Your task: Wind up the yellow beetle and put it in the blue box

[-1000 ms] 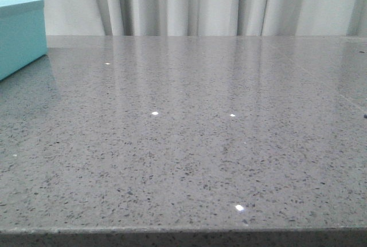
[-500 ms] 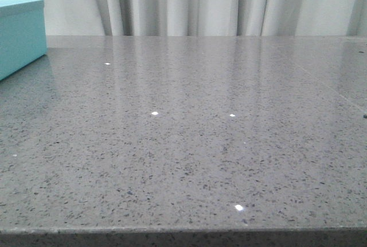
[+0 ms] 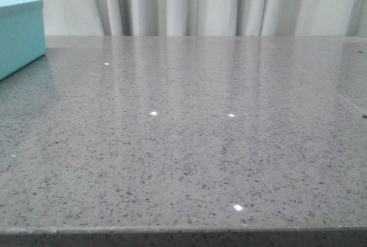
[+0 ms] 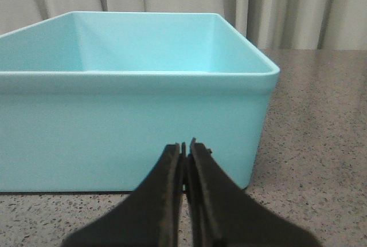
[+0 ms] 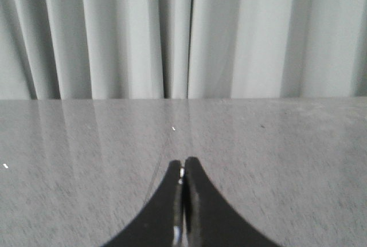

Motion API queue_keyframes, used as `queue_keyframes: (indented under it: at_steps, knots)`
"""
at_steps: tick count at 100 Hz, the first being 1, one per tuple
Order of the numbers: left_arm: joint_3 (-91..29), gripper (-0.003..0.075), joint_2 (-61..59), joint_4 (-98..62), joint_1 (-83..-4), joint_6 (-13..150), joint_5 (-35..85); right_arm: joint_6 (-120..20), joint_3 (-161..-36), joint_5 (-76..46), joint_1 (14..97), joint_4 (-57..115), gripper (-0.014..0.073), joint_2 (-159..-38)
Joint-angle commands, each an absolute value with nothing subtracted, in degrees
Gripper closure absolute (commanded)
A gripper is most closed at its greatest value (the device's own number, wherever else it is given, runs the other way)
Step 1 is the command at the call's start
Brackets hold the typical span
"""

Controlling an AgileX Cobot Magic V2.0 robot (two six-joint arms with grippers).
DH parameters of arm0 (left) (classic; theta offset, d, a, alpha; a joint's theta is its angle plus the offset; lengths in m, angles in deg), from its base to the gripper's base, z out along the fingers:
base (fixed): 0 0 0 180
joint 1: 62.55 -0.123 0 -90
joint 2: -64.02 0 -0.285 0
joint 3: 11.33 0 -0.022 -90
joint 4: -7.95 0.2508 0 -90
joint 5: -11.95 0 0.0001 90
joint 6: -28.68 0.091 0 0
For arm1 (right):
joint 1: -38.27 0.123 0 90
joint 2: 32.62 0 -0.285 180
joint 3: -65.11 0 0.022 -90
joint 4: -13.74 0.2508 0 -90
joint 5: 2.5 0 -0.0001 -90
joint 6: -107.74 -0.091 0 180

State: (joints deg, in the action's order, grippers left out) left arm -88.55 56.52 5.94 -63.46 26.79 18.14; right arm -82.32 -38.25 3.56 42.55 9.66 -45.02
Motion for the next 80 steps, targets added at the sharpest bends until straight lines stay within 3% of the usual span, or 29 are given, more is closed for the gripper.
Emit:
queue_keyframes:
  at_steps: [1,26,80]
  knots:
    - [-89.7,0.0738,58.4,5.4,-63.0,26.3,13.9,-81.6,-36.8,8.7,41.2,8.9,0.0661,-43.4]
    - [-89.7,0.0738,58.4,5.4,-63.0,26.3,13.9,-81.6,-36.9,-0.8,40.3,8.9,0.0661,-38.5]
    - [-89.7,0.0738,58.3,5.4,-63.0,26.3,13.9,-81.6,-36.9,-1.3,40.3,8.9,0.0661,-38.5]
